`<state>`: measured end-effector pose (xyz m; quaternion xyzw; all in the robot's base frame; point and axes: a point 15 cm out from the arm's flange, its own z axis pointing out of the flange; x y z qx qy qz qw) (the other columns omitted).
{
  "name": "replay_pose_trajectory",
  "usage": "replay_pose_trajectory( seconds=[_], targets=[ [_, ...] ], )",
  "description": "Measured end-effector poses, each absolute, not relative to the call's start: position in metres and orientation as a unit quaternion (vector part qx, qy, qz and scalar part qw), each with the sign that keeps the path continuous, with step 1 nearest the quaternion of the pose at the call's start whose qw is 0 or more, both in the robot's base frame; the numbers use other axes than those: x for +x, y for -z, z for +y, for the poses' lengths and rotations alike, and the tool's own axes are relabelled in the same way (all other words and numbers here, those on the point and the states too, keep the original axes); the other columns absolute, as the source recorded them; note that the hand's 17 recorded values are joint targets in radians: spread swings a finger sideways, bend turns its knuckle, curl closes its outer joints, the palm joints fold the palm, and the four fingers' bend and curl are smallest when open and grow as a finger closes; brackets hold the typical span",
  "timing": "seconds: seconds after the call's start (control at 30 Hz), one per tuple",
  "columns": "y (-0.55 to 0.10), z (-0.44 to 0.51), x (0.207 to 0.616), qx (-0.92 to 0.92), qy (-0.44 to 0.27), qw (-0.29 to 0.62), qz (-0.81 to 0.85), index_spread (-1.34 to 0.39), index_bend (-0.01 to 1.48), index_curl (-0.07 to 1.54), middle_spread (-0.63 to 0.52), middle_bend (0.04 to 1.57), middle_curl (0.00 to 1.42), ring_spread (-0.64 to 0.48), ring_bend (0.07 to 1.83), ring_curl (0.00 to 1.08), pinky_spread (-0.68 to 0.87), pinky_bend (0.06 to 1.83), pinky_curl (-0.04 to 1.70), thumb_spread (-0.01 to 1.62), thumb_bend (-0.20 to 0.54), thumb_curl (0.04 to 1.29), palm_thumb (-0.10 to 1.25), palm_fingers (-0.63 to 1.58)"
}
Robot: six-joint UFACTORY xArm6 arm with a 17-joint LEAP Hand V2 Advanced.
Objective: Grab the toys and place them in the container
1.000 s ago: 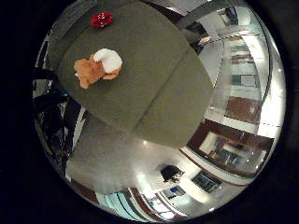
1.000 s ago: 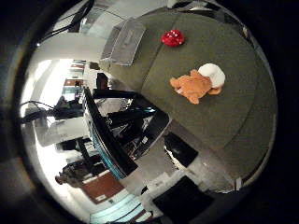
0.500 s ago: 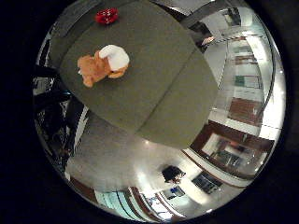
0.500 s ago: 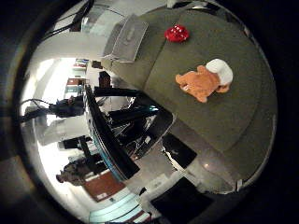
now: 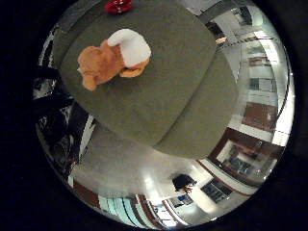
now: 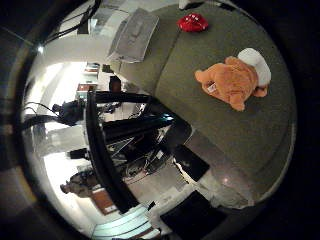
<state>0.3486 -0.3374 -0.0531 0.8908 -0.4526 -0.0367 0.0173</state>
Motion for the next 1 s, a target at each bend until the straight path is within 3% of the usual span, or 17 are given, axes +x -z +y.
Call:
replay_pose_trajectory(
  seconds=[0.53, 0.8, 1.0],
  targets=[
    [0.114, -0.294, 0.372, 0.91, 0.023, 0.013, -0.413, -0.41, 0.18, 0.32, 0.0, 0.18, 0.29, 0.14, 0.22, 0.27, 0.28, 0.43, 0.17, 1.08, -0.022, 0.32, 0.64, 0.02],
    [0.139, -0.279, 0.365, 0.908, 0.041, 0.009, -0.417, -0.41, 0.18, 0.32, 0.0, 0.18, 0.28, 0.14, 0.22, 0.27, 0.28, 0.43, 0.18, 1.08, -0.022, 0.32, 0.63, 0.02],
    [0.136, -0.297, 0.387, 0.907, 0.02, 0.013, -0.42, -0.42, 0.19, 0.33, 0.0, 0.18, 0.29, 0.14, 0.2, 0.27, 0.29, 0.42, 0.17, 1.08, -0.022, 0.32, 0.63, 0.04]
  ],
)
